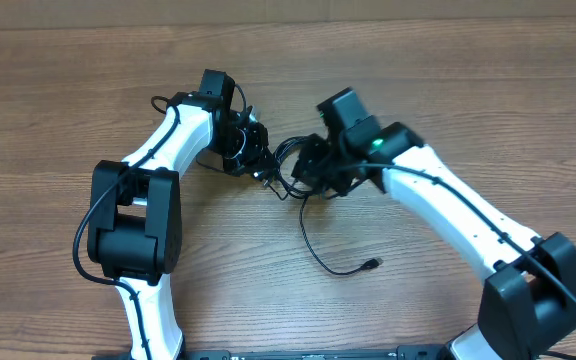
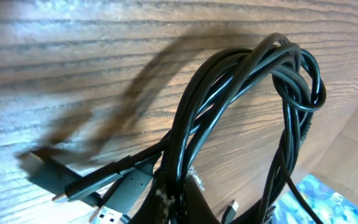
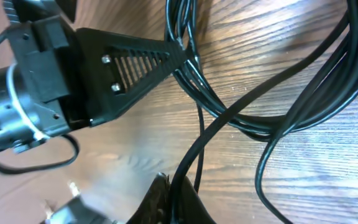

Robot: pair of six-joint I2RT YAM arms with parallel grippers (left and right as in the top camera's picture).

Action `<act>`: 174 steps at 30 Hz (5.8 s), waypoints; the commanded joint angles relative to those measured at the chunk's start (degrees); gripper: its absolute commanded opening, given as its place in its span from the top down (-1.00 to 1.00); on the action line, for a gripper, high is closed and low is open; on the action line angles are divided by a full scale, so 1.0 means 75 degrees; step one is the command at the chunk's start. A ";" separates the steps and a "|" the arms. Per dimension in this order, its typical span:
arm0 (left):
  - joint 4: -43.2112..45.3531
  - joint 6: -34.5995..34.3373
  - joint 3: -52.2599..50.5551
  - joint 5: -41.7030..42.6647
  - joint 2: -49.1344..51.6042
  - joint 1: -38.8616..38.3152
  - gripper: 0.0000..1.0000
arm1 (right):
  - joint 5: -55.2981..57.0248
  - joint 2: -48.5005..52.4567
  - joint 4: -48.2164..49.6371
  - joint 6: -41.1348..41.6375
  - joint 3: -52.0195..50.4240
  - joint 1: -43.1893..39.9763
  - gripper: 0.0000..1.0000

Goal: Untangle cables

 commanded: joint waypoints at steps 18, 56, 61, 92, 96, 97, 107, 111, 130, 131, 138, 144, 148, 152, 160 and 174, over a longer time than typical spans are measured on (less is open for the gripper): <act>0.0009 0.1174 -0.0026 -0.1239 0.0122 0.0012 0.89 | -0.2229 -0.0187 -0.1230 -0.1976 0.0000 -0.2285 0.93; -0.0396 0.5674 -0.0026 0.2299 0.0122 -0.0003 0.92 | 0.1527 -0.0026 -0.0274 0.0300 -0.0017 -0.1008 0.93; -0.0393 0.5662 -0.0026 0.2264 0.0122 -0.0003 0.92 | 0.1515 0.0111 -0.0326 0.0300 -0.0017 -0.0778 0.93; -0.0195 0.4465 -0.0026 0.0519 0.0122 -0.0003 0.92 | 0.2652 0.0778 -0.1411 0.0067 -0.0023 0.0513 -0.27; -0.0329 0.4715 -0.0026 0.0463 0.0122 0.0015 0.87 | 0.3602 0.0778 -0.1268 -0.0344 -0.0023 0.0131 -0.17; -0.0329 0.4712 -0.0026 0.0391 0.0122 0.0015 0.77 | 0.3637 0.0778 -0.1227 -0.0592 -0.0023 0.0058 -0.15; -0.0358 0.4316 -0.0012 -0.0178 0.0119 0.0006 -0.11 | 0.3631 0.0781 -0.1096 -0.1064 -0.0023 -0.0635 0.12; -0.0396 0.4826 -0.0012 0.0405 0.0119 -0.0038 -0.05 | 0.3383 0.0781 -0.1011 -0.1099 -0.0023 -0.0828 0.12; -0.0073 0.4316 -0.0012 -0.1708 0.0119 -0.1008 0.37 | 0.1276 0.1784 -0.0393 -0.2174 -0.0023 -0.1696 0.74; -0.0061 0.4243 -0.0012 -0.1877 0.0119 -0.1037 0.46 | 0.1265 0.1886 -0.0393 -0.2174 -0.0023 -0.1693 0.78; -0.0015 0.3640 -0.0012 -0.3095 0.0119 -0.1099 0.79 | 0.0329 0.2413 -0.0309 -0.2113 -0.0023 -0.1393 0.92; -0.0044 0.3369 -0.0012 -0.3926 0.0119 -0.1096 0.47 | 0.0370 0.2498 -0.0111 -0.1498 -0.0023 -0.0685 0.92; -0.0224 0.3366 0.0099 -0.3928 0.0119 -0.1096 0.30 | 0.0638 0.2556 0.0469 -0.1247 -0.0023 0.0000 0.92; -0.0831 0.3226 0.0533 -0.3931 0.0119 -0.1096 0.25 | 0.1457 0.2556 0.0440 -0.1262 -0.0023 0.0242 0.91; -0.1405 0.2713 0.0886 -0.3762 -0.0367 -0.1067 0.27 | 0.1428 0.2474 -0.1000 -0.2515 0.0632 -0.0137 0.91; -0.1288 -0.0157 0.0236 -0.5071 -0.0507 0.0533 -0.20 | 0.2078 0.2495 0.1550 -0.5374 0.1139 -0.0146 0.27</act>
